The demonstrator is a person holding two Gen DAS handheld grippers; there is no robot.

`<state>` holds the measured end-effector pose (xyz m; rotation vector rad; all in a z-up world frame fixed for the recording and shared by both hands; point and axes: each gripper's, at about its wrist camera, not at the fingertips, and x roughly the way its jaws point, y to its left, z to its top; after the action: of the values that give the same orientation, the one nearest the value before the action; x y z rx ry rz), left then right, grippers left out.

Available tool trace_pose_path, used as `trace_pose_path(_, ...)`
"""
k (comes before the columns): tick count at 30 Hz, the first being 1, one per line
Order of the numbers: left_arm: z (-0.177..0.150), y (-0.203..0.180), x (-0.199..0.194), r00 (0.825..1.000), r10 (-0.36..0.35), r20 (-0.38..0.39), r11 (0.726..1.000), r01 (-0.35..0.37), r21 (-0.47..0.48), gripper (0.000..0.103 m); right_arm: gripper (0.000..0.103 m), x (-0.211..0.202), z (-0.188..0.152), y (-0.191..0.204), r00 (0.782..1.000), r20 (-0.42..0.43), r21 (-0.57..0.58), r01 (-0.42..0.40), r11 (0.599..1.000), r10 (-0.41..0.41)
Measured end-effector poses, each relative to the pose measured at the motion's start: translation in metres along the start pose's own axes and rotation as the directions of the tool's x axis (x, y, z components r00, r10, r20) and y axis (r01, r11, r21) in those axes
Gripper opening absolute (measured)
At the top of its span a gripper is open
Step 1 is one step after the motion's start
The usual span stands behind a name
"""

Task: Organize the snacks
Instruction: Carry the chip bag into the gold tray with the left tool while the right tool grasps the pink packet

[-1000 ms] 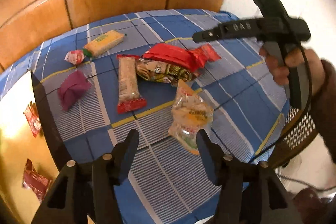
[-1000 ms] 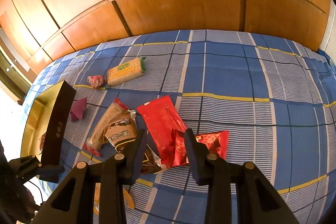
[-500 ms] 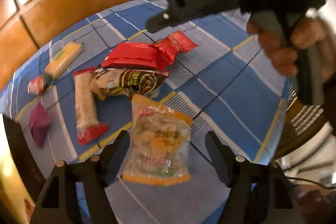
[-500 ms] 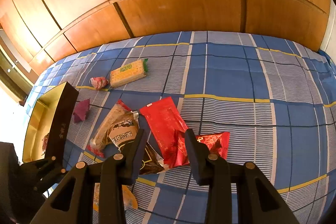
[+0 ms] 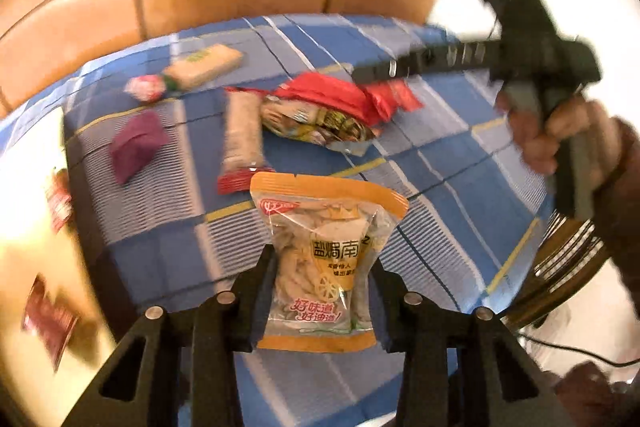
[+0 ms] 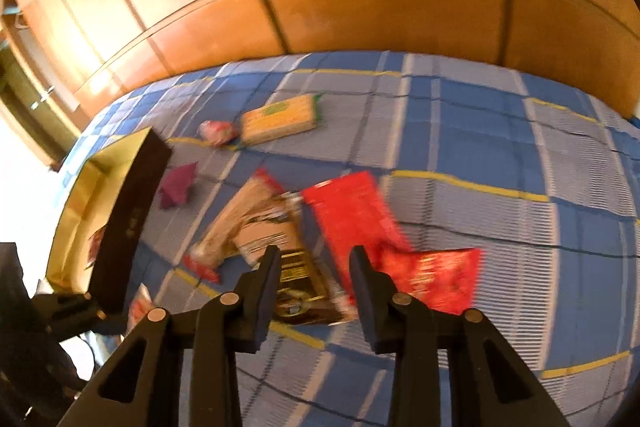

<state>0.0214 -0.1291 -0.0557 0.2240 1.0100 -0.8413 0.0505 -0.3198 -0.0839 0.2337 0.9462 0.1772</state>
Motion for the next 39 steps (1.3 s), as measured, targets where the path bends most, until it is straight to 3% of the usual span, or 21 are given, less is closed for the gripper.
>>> trace_pose_path(6,-0.012,0.018,-0.043,0.994,-0.011,0.105,0.996,0.021,-0.088,0.042,0.035,0.032,0.024,0.051,0.995,-0.031,-0.073,-0.092,0.993,0.090)
trace_pose_path(11,-0.021,0.026,-0.069,0.986,-0.021,0.166,0.991,0.042,-0.125,0.042,0.036,0.069,0.065,0.095,0.991,-0.049,-0.092,-0.129,0.987,0.125)
trace_pose_path(16,-0.030,0.046,-0.091,0.977,-0.008,0.212,0.982,0.047,-0.181,0.042,0.045,0.117,0.104,0.126,0.995,-0.089,-0.146,-0.063,0.987,0.050)
trace_pose_path(22,-0.039,0.087,-0.113,0.965,0.052,0.258,0.955,0.028,-0.296,0.042,0.045,0.161,0.123,0.141,0.988,-0.137,-0.219,0.038,0.975,-0.070)
trace_pose_path(23,-0.041,0.095,-0.116,0.964,0.062,0.260,0.950,0.023,-0.311,0.042,0.044,0.168,0.124,0.144,0.984,-0.153,-0.240,0.056,0.969,-0.095)
trace_pose_path(25,-0.044,0.109,-0.118,0.965,0.088,0.247,0.940,0.001,-0.342,0.042,0.014,0.176,0.122,0.144,0.980,-0.152,-0.266,0.083,0.960,-0.127)
trace_pose_path(28,-0.048,0.122,-0.116,0.970,0.117,0.211,0.937,-0.037,-0.348,0.042,0.005,0.176,0.118,0.139,0.984,-0.133,-0.256,0.080,0.963,-0.117)
trace_pose_path(34,-0.052,0.126,-0.113,0.976,0.112,0.186,0.949,-0.050,-0.311,0.042,0.002,0.151,0.106,0.129,0.994,-0.089,-0.240,0.048,0.970,-0.071)
trace_pose_path(39,-0.051,0.143,-0.112,0.971,0.136,0.198,0.914,-0.046,-0.402,0.042,0.002,0.123,0.092,0.125,0.997,-0.073,-0.249,0.008,0.969,-0.026)
